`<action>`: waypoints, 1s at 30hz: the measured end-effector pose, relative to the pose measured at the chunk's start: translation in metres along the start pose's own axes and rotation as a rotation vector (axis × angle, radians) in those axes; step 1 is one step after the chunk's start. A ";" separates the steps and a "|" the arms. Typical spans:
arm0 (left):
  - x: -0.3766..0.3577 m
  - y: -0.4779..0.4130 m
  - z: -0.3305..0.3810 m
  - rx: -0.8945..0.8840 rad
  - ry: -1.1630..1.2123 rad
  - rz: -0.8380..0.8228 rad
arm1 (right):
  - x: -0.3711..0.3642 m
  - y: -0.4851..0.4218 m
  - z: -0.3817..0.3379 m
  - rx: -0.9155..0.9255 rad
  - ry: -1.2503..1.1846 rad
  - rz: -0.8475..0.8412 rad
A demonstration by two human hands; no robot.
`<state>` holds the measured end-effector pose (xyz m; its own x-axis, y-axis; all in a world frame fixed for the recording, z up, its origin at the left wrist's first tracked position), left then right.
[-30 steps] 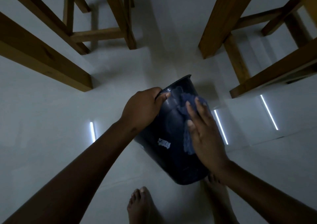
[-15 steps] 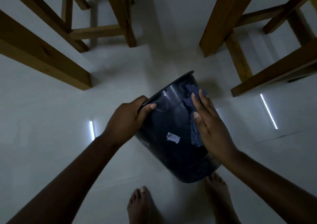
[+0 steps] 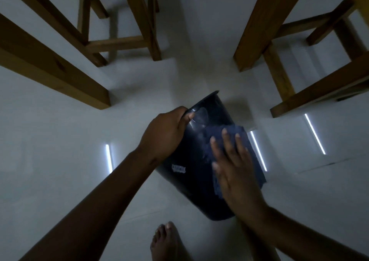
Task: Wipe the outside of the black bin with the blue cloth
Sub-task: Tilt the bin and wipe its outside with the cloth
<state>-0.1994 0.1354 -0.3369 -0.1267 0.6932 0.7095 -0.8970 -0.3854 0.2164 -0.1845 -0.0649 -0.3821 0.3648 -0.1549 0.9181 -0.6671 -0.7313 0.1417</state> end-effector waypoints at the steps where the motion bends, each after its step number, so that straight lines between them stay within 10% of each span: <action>1: -0.001 0.000 0.001 -0.004 -0.007 0.011 | -0.003 0.005 -0.007 0.078 0.054 -0.016; 4: -0.003 -0.004 0.005 0.012 -0.003 0.010 | 0.004 -0.018 -0.003 0.205 0.077 0.029; 8: -0.006 -0.005 0.007 0.048 -0.003 0.004 | 0.012 -0.043 0.034 -0.129 -0.310 0.012; 14: -0.008 -0.004 0.000 0.050 -0.053 0.025 | -0.006 0.006 -0.007 0.163 0.169 -0.036; 22: -0.007 -0.004 0.007 0.081 -0.027 0.011 | 0.011 -0.031 0.018 -0.132 -0.132 0.005; 30: -0.009 -0.005 0.005 0.073 0.000 0.028 | 0.006 -0.021 -0.005 0.090 0.059 0.002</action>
<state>-0.1916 0.1286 -0.3411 -0.1512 0.6816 0.7159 -0.8599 -0.4479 0.2448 -0.1720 -0.0471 -0.3779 0.3227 -0.1193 0.9390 -0.6057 -0.7883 0.1081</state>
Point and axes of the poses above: each hand's wrist, its own y-axis away from the middle knuckle, its own x-axis out of the back of the hand, z = x × y, the point moved 3 cm from there along -y, towards the middle knuckle, and after that the axes turned 7 degrees about y, right-handed, at the moved point
